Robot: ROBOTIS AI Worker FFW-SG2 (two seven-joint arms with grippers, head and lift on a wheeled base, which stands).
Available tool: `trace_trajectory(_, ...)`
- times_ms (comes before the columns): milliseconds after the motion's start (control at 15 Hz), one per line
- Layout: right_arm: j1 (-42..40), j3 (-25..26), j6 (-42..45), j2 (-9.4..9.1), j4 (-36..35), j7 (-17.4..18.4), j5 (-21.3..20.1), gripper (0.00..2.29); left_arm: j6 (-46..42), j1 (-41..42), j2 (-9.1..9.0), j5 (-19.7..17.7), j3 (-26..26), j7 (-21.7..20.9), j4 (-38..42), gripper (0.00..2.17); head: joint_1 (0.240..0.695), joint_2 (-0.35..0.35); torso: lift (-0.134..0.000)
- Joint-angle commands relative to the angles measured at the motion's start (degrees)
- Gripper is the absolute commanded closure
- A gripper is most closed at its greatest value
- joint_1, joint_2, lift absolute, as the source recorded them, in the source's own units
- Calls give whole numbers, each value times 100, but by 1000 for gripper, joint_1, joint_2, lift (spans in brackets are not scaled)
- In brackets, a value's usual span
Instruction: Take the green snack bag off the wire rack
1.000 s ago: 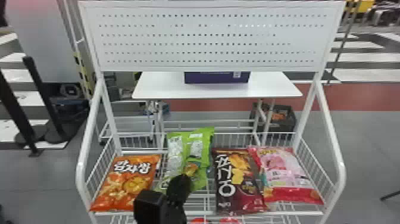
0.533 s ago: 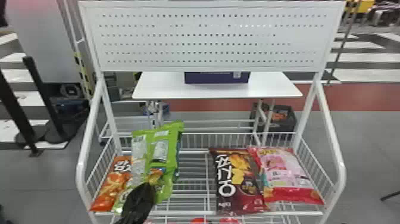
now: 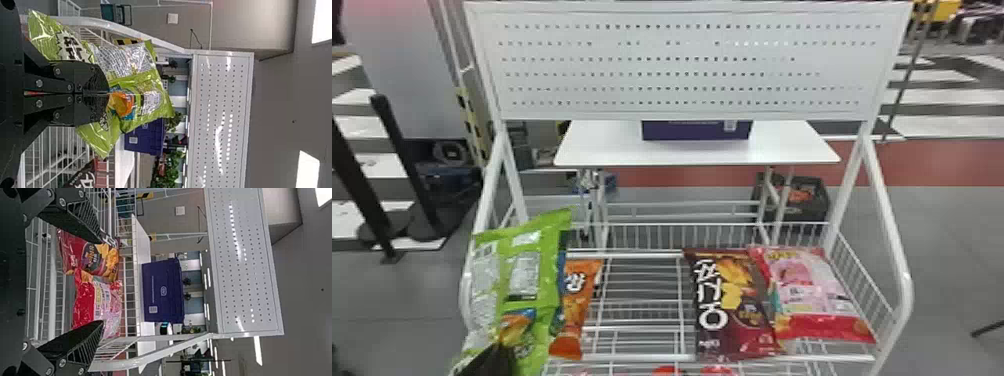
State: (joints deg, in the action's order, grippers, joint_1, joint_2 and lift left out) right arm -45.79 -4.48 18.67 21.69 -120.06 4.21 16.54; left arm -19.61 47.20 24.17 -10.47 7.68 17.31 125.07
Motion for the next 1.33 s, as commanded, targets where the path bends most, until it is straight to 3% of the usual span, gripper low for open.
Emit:
trace_trajectory(0, 9, -1, 18, 2, 0, 1, 7, 174, -328, 395, 8, 10, -205, -26, 0, 1440, 499, 0, 0)
trace_trajectory(1267, 18, -9, 35, -25, 26, 1, 7, 174, -557, 562, 17, 45, -232, -18, -17, 1440, 499, 0, 0)
